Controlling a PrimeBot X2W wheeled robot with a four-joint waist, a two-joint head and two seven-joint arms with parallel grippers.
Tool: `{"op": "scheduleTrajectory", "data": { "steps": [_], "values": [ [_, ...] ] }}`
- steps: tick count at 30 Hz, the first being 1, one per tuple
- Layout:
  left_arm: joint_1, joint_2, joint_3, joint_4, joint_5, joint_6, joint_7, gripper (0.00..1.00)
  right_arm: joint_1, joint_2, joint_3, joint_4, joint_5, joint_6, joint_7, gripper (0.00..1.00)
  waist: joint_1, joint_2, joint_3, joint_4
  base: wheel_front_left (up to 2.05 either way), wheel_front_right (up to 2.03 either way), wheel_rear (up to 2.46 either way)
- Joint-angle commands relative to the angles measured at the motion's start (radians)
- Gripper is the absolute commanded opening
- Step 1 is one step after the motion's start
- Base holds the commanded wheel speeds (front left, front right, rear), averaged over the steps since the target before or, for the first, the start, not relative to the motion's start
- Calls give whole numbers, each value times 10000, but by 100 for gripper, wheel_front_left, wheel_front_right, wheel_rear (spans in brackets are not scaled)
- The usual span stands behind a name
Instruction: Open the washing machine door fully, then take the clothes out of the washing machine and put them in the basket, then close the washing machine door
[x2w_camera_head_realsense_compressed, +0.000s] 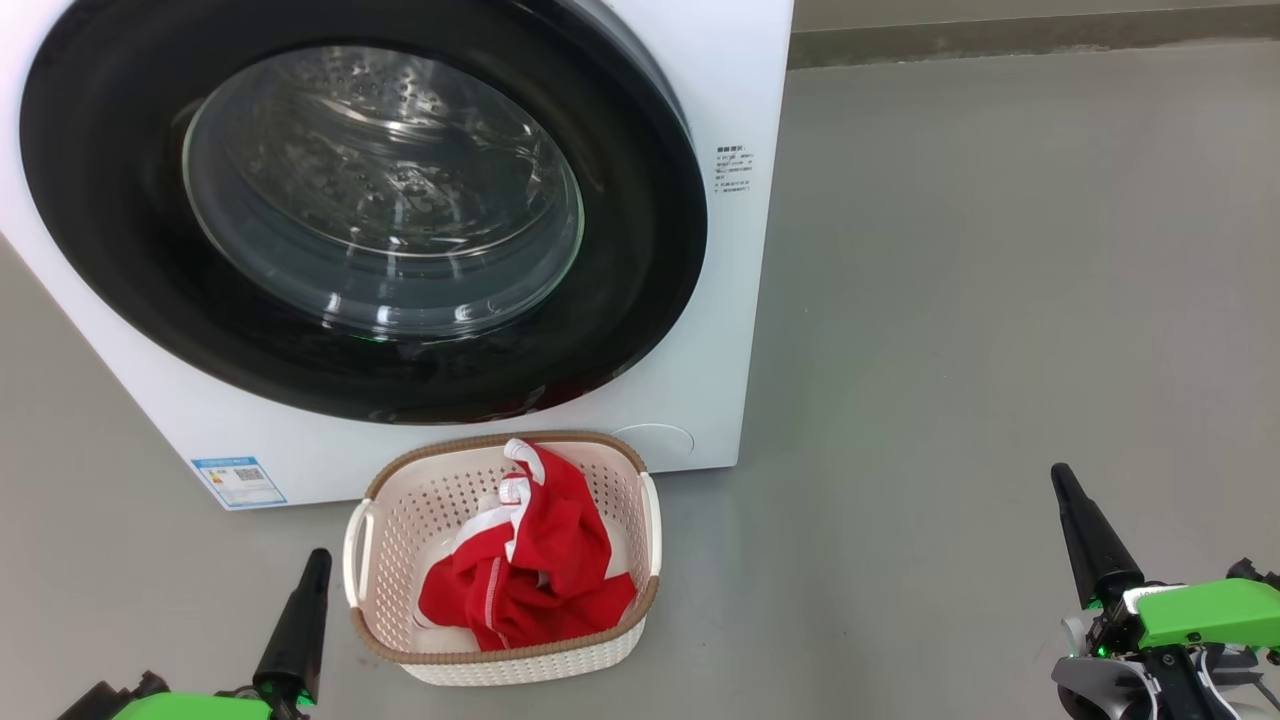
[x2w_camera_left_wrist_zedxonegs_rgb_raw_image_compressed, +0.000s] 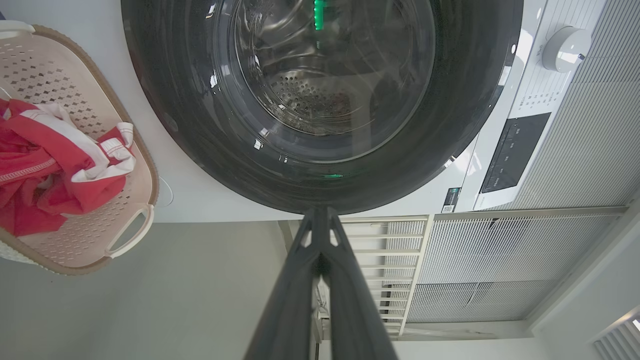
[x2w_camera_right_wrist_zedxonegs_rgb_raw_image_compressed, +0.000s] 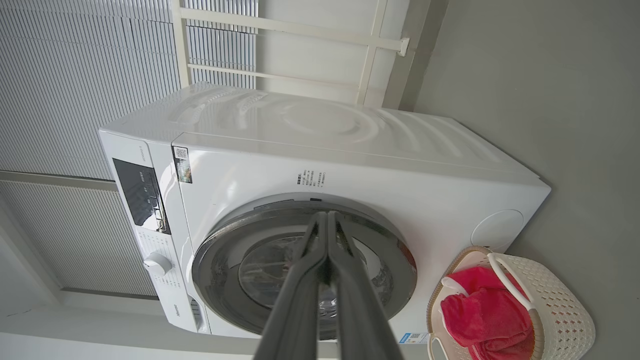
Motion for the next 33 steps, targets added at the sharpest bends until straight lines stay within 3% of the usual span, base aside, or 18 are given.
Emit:
{"op": "scheduleTrajectory", "data": {
  "steps": [1,33],
  "values": [
    [-396,106,358,-196,-75,-69,37,0,-416,-91,147,-246,66,-7,64,0,-1,0,-1,0,0,0,0],
    [-396,106,356,-197,-77,-69,36,0,-415,-91,148,-246,67,-7,62,0,-1,0,-1,0,0,0,0]
  ]
}}
